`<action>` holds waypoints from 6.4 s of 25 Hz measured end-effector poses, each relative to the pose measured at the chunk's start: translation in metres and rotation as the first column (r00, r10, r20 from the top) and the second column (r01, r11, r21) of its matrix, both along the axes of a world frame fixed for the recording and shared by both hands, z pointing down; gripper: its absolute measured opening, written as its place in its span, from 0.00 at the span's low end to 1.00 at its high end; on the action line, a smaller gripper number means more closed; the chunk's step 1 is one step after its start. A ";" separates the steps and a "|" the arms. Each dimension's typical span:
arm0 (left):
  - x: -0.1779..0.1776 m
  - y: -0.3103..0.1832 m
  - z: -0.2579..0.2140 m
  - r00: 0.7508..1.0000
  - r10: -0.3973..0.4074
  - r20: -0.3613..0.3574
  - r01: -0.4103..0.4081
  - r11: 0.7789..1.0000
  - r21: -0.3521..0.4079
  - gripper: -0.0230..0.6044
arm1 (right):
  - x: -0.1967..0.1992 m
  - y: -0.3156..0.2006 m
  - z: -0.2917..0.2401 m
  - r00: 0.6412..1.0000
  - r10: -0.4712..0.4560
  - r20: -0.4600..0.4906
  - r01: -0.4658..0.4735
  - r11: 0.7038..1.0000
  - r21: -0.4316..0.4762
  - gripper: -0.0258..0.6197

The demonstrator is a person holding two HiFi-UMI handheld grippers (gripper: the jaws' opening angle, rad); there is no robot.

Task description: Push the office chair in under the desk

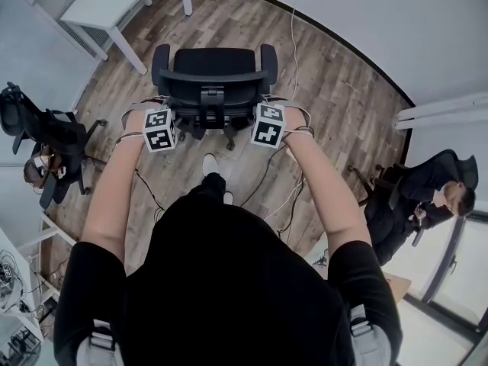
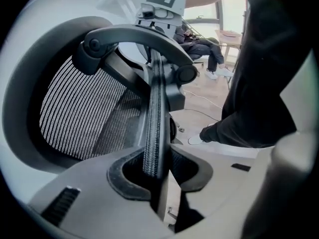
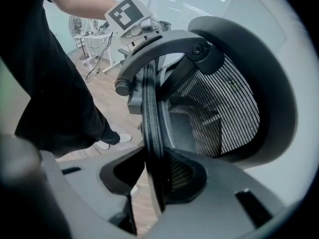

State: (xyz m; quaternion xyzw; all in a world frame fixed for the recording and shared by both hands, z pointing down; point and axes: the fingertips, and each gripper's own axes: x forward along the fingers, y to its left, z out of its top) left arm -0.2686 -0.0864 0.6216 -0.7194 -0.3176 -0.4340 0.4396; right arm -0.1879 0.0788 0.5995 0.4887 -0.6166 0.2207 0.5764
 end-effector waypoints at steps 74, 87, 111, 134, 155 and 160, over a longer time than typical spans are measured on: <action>0.424 -0.041 0.001 0.842 -0.539 0.010 0.539 0.841 -0.048 0.16 | 0.509 -0.119 0.002 0.837 -0.544 -0.067 0.546 0.837 0.022 0.25; 0.474 -0.052 0.002 0.767 -0.642 0.003 0.641 0.766 -0.050 0.16 | 0.569 -0.151 0.002 0.762 -0.645 -0.059 0.647 0.763 0.017 0.25; 0.585 -0.105 0.005 0.556 -0.831 -0.024 0.830 0.557 -0.036 0.18 | 0.691 -0.250 0.004 0.517 -0.850 -0.104 0.856 0.511 0.076 0.25; 0.611 -0.225 0.004 0.515 -0.857 -0.035 0.856 0.516 -0.033 0.18 | 0.717 -0.382 0.002 0.486 -0.868 -0.105 0.874 0.482 0.065 0.25; 0.584 -0.331 -0.001 0.542 -0.839 -0.055 0.839 0.544 -0.031 0.17 | 0.691 -0.487 -0.003 0.520 -0.849 -0.093 0.854 0.519 0.036 0.25; 0.585 -0.335 0.001 0.549 -0.834 -0.062 0.834 0.551 -0.023 0.17 | 0.691 -0.489 0.000 0.529 -0.844 -0.088 0.849 0.528 0.032 0.25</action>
